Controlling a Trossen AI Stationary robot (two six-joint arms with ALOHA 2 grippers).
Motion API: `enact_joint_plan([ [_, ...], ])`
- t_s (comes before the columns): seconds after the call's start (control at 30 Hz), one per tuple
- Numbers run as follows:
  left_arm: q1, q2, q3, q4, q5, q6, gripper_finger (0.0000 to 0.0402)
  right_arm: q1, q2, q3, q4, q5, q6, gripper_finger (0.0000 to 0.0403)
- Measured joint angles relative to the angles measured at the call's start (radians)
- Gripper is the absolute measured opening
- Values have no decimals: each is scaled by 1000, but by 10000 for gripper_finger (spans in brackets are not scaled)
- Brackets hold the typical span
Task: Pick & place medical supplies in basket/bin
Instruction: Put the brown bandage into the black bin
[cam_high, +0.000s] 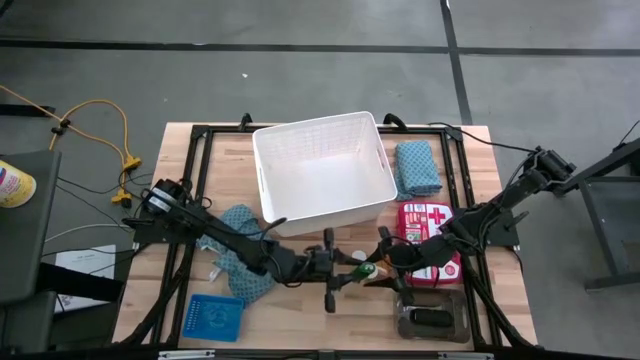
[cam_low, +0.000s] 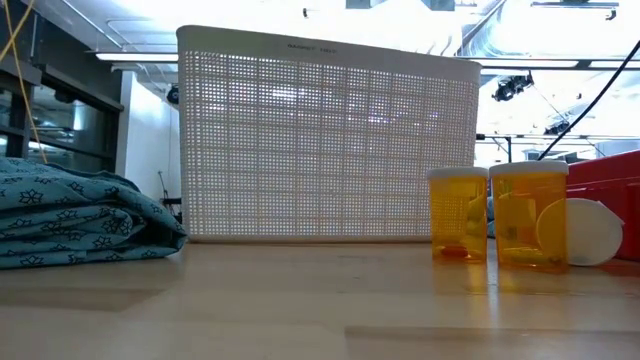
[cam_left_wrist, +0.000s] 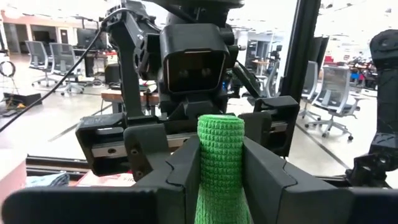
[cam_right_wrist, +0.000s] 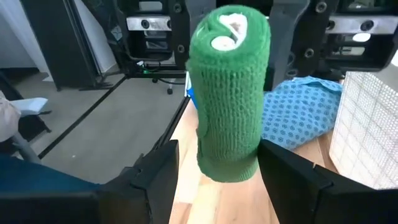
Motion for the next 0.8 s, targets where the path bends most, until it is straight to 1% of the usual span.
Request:
enact_joint_plan([
  [0.3,12,0,0,41,4,11,94,-40,0,0,64,-20,-22,206],
  [0.47,13,0,0,41,4,11,94,-53,0,0,62,-62,-22,206],
  [0.63,13,0,0,41,4,11,94,-53,0,0,58,-67,-21,205],
  [0.8,13,0,0,41,4,11,94,-53,0,0,54,-62,-21,184],
])
